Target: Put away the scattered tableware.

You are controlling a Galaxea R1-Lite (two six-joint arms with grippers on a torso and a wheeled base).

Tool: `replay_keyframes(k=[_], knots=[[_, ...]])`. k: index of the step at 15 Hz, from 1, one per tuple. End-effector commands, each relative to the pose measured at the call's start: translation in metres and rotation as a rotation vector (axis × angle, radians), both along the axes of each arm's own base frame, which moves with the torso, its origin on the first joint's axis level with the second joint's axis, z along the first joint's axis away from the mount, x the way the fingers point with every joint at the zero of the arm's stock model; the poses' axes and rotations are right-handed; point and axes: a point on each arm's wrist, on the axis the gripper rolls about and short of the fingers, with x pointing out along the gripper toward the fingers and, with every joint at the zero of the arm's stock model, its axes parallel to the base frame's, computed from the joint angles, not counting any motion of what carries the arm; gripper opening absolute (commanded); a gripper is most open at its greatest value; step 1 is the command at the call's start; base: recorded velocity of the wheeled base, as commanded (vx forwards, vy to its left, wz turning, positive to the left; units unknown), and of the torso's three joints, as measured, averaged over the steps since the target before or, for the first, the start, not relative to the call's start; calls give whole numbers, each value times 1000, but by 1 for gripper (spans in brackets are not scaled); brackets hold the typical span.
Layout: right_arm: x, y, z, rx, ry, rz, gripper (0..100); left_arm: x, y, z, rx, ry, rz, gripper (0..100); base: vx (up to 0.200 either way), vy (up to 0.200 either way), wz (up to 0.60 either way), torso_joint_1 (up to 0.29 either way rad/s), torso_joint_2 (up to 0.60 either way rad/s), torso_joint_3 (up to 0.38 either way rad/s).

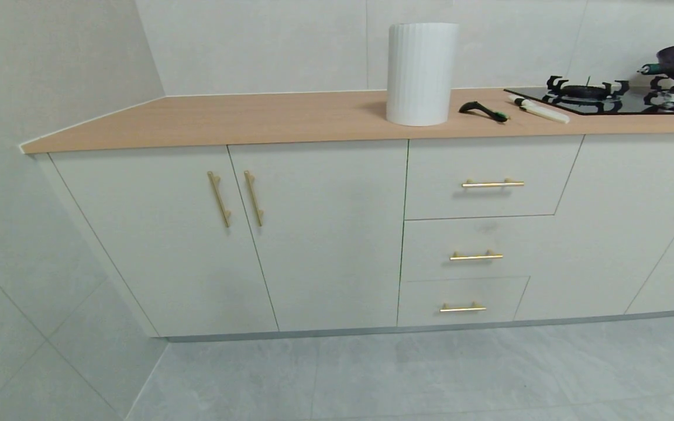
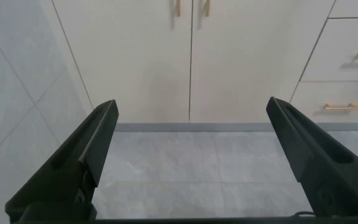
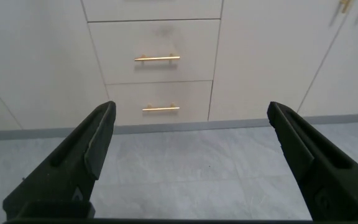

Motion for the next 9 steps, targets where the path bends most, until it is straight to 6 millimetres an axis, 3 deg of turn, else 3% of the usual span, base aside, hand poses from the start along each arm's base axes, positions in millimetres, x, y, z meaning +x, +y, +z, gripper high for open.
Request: replay_keyframes(k=[1, 2, 9], knots=[[0, 0, 0, 1, 2, 1, 100, 0, 0, 0, 0, 0, 0, 100, 0, 0, 600, 2, 2, 2], [0, 0, 0, 2, 1, -1, 100, 0, 0, 0, 0, 0, 0, 100, 0, 0, 600, 2, 2, -2], [0, 0, 0, 5, 2, -1, 100, 0, 0, 0, 0, 0, 0, 100, 0, 0, 0, 0, 0, 0]])
